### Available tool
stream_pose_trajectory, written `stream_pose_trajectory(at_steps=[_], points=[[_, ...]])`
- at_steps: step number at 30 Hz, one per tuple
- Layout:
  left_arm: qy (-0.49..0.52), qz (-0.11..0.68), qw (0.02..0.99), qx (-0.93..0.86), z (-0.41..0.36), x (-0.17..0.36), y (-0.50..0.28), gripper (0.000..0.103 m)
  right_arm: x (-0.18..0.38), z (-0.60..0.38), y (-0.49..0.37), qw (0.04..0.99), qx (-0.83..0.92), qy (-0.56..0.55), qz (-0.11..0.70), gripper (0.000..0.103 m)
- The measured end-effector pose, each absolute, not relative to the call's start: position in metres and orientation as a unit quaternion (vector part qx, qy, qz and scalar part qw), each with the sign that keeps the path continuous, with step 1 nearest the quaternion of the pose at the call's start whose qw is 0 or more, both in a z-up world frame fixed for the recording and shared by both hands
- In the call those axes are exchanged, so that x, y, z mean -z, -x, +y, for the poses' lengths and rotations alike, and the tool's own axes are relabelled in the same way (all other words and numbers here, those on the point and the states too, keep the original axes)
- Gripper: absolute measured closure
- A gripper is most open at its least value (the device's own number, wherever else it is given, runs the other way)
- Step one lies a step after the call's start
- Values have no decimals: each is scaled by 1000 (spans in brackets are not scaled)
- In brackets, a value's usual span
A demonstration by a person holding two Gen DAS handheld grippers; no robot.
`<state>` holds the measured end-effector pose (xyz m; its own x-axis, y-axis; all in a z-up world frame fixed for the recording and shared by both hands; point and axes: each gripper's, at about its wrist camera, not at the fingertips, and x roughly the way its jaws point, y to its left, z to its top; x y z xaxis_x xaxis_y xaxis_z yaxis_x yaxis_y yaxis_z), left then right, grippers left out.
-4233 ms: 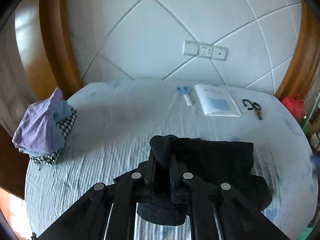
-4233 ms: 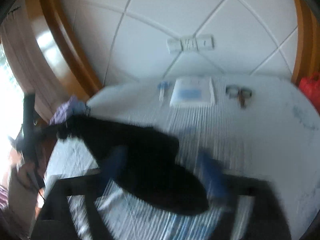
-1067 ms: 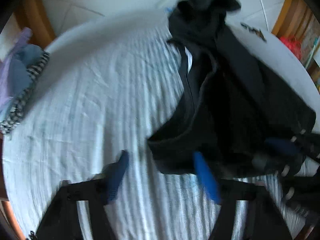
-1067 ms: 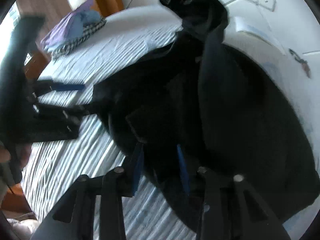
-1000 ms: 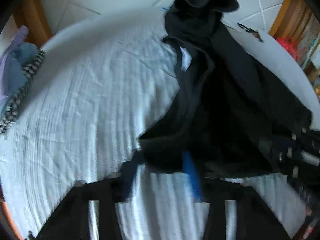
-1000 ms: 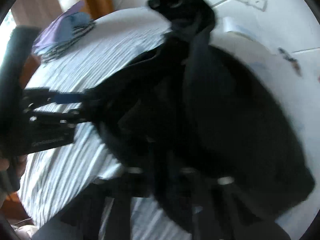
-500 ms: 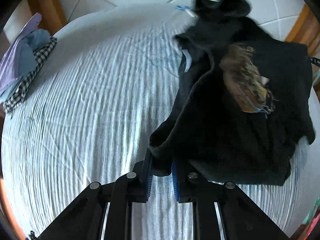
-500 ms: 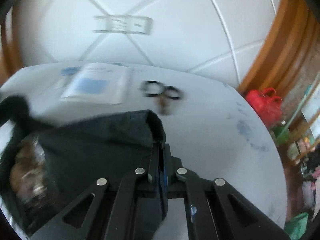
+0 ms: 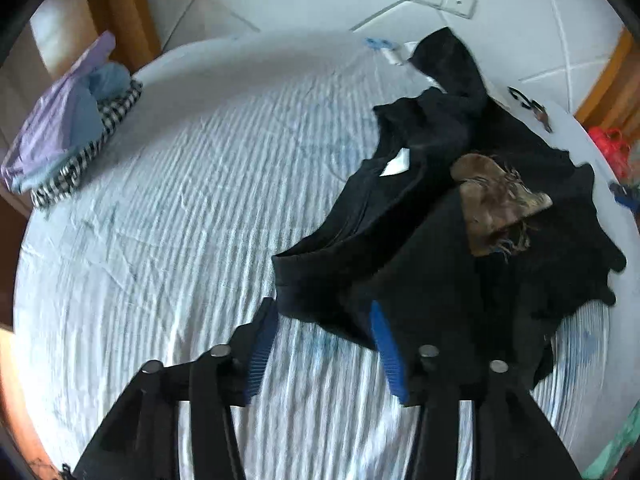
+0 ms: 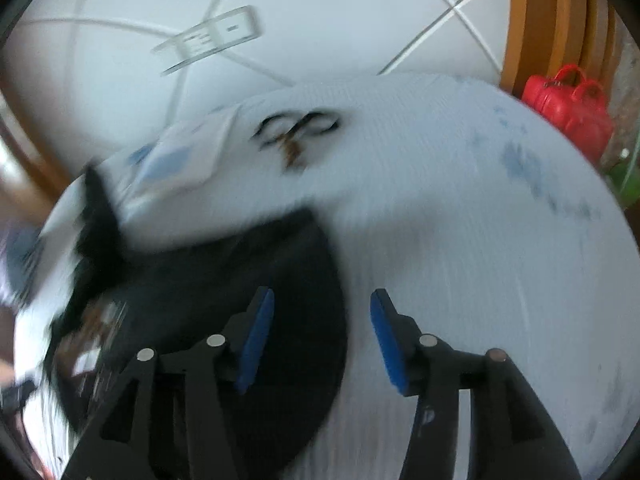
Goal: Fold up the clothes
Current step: 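Lay the T-shirt flat on the bed and open both grippers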
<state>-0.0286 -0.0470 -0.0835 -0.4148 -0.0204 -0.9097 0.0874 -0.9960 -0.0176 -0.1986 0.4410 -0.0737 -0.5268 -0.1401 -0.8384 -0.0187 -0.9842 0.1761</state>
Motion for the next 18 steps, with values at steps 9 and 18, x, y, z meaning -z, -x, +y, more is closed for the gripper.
stream_pose_trajectory(at_steps=[9,18], points=[[-547,18,26,836,-47,105,23,50,103,403,68,79,853,-508,-90,52],[-548,-6,21,836,-21,128,28,60,132,365,86,73,855,-513,-30,51]])
